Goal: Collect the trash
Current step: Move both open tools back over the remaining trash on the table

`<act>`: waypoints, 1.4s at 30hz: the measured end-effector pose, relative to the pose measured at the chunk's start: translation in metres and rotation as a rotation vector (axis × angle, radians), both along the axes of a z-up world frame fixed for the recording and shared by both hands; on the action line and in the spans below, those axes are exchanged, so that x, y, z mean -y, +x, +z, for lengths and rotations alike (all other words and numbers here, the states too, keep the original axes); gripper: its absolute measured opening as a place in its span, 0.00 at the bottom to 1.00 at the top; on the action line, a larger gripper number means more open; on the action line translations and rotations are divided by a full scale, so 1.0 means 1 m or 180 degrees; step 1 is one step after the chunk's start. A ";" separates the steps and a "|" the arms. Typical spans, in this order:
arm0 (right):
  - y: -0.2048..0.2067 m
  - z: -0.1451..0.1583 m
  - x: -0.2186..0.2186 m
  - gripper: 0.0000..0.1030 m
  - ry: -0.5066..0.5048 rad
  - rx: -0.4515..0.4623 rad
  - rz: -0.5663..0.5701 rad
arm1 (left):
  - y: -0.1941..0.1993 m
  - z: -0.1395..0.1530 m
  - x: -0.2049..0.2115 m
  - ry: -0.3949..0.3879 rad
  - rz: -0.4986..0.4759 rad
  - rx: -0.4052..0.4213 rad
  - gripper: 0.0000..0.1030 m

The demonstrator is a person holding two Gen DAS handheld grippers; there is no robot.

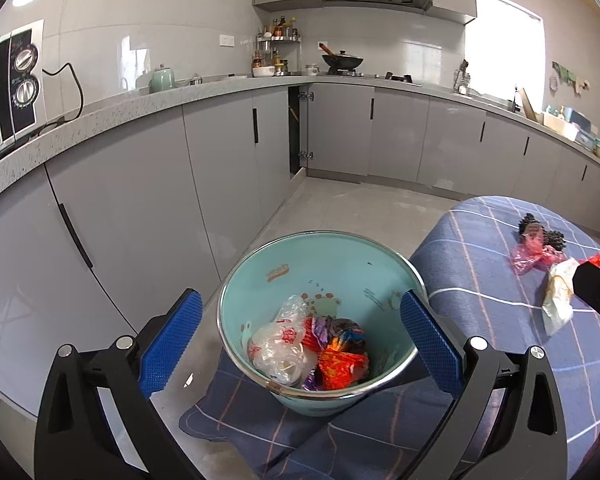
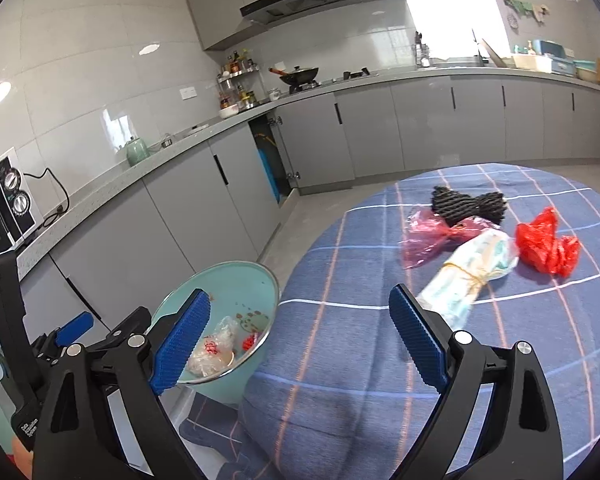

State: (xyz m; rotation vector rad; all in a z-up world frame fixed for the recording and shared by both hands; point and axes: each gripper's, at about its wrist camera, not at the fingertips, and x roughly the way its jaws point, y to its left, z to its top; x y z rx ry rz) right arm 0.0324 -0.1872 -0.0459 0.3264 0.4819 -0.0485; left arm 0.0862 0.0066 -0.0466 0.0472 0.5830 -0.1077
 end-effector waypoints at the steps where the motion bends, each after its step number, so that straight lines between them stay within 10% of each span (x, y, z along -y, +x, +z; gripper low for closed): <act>1: -0.002 0.001 0.002 0.87 -0.0005 0.0010 -0.0014 | -0.002 0.001 0.002 0.0000 -0.0011 0.0006 0.95; 42: -0.057 0.009 0.045 0.87 -0.0185 0.0151 -0.0426 | -0.036 0.016 0.048 0.0095 -0.0410 0.0067 0.95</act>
